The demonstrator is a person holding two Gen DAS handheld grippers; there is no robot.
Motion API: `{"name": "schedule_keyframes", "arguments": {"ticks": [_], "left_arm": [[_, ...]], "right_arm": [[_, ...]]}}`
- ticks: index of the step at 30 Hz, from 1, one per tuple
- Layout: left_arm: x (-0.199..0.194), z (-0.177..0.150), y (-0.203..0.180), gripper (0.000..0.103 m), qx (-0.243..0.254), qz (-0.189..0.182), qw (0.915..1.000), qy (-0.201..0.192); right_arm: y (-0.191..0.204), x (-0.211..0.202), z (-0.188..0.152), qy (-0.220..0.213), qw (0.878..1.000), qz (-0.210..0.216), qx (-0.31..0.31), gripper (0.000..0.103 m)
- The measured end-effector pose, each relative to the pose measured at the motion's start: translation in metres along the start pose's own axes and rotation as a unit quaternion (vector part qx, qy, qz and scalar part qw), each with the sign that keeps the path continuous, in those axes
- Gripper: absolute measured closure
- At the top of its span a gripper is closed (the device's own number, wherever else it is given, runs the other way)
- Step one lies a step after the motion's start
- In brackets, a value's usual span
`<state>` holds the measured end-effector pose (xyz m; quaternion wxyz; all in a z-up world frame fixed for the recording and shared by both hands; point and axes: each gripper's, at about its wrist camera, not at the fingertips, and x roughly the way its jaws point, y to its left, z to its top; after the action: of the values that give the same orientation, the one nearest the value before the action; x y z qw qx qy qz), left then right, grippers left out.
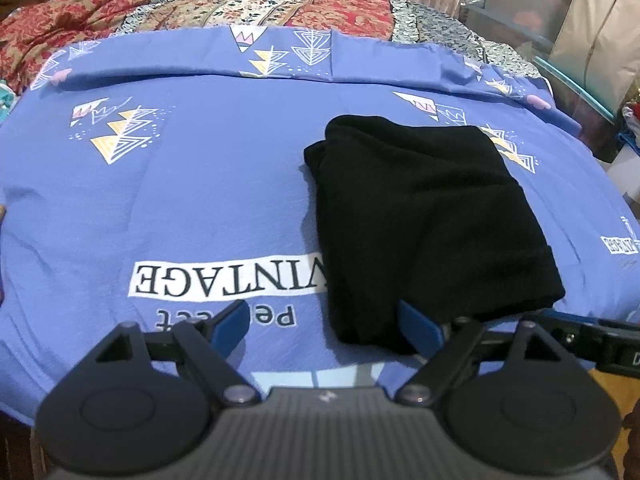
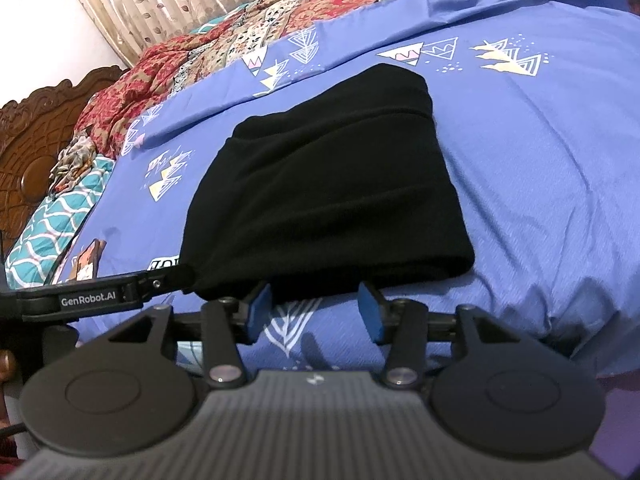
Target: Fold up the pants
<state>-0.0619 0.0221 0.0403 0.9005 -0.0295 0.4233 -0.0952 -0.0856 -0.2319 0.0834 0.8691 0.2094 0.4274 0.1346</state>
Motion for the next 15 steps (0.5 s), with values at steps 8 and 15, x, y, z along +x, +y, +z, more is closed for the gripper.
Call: {"name": "schedule_keyframes", "arguments": {"ticks": [8,15], "left_arm": [[0.002,-0.013,0.004,0.014,0.004,0.030,0.9994,0.018],[-0.005,-0.021,-0.001,0.005,0.017,0.050,0.9985,0.016]], "right_arm": [[0.001,-0.001,-0.006,0.011,1.000,-0.007,0.019,0.044],[0.003,-0.004,-0.011,0.015,1.000,0.001,0.021,0.035]]}}
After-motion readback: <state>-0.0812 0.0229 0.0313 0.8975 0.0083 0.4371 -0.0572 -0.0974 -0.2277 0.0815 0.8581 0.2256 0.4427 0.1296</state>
